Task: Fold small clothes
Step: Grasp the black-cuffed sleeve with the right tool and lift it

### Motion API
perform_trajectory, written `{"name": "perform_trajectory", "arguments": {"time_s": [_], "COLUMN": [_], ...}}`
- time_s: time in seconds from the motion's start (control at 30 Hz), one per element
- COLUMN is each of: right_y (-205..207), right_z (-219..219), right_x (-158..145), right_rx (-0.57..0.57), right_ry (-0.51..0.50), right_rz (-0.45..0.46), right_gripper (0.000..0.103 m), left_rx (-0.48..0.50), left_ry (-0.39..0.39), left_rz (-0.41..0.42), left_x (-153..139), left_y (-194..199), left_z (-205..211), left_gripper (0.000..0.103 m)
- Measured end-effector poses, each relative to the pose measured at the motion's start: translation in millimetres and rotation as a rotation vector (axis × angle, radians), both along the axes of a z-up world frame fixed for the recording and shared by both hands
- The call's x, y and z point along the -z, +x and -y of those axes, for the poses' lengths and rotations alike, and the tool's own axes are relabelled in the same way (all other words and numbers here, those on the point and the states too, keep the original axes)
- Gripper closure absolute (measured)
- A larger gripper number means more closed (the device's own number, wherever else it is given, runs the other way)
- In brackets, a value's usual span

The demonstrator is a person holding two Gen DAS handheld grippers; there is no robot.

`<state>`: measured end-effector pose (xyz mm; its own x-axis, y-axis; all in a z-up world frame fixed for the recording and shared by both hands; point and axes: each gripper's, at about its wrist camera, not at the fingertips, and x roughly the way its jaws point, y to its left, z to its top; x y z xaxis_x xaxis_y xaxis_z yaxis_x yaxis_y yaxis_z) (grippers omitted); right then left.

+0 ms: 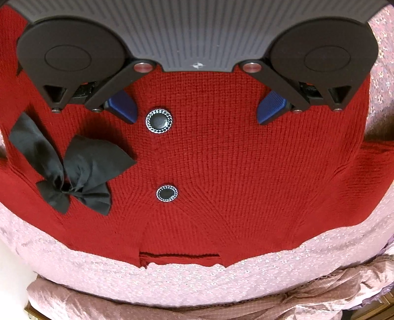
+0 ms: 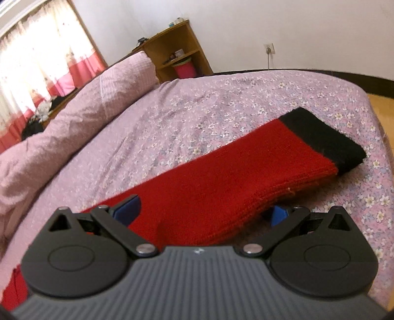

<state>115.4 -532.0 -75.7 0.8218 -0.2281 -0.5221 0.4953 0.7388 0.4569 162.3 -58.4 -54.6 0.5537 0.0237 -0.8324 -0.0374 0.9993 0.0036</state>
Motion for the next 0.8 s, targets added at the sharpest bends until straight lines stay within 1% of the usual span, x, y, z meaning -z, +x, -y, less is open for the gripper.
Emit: {"name": "perform_trajectory", "arguments": {"time_s": [0.07, 0.17, 0.27, 0.37, 0.5, 0.57, 0.6, 0.63, 0.67, 0.7, 0.73, 0.77, 0.8], "right_y": [-1, -5, -7, -10, -16, -18, -18, -19, -20, -21, -23, -24, -26], "right_z": [6, 9, 11, 17, 27, 30, 31, 33, 35, 38, 42, 45, 49], "right_x": [6, 9, 9, 9, 9, 9, 9, 9, 8, 8, 9, 10, 11], "right_rx": [0.013, 0.002, -0.012, -0.009, 0.015, 0.021, 0.025, 0.032, 0.042, 0.051, 0.063, 0.073, 0.08], "right_ry": [0.039, 0.044, 0.053, 0.1, 0.178, 0.2, 0.208, 0.217, 0.226, 0.238, 0.258, 0.274, 0.292], "right_rz": [0.02, 0.048, 0.056, 0.068, 0.094, 0.098, 0.097, 0.092, 0.085, 0.082, 0.079, 0.075, 0.067], "right_gripper": [0.0, 0.0, 0.001, 0.001, 0.008, 0.011, 0.015, 0.023, 0.027, 0.037, 0.05, 0.056, 0.067], "left_rx": [-0.001, 0.002, 0.003, 0.005, 0.013, 0.029, 0.038, 0.047, 0.056, 0.064, 0.073, 0.083, 0.093], "left_ry": [-0.001, -0.007, -0.003, -0.006, -0.008, -0.012, -0.015, -0.018, -0.021, -0.023, -0.024, -0.023, -0.02], "left_rz": [0.021, 0.038, 0.032, 0.025, 0.013, 0.006, 0.003, 0.001, -0.001, -0.001, -0.002, -0.003, -0.006], "left_x": [1, 2, 1, 0, -1, -1, -2, -2, -3, -3, -3, -4, -4], "left_y": [-3, -6, -5, -4, -2, -1, -1, -1, -1, -2, -3, -3, -4], "left_z": [0, -1, 0, -1, -2, -3, -4, -5, -6, -7, -7, -7, -7], "left_gripper": [0.0, 0.0, 0.0, 0.0, 0.0, 0.0, 0.0, 0.0, 0.0, 0.0, 0.0, 0.0, 0.0]}}
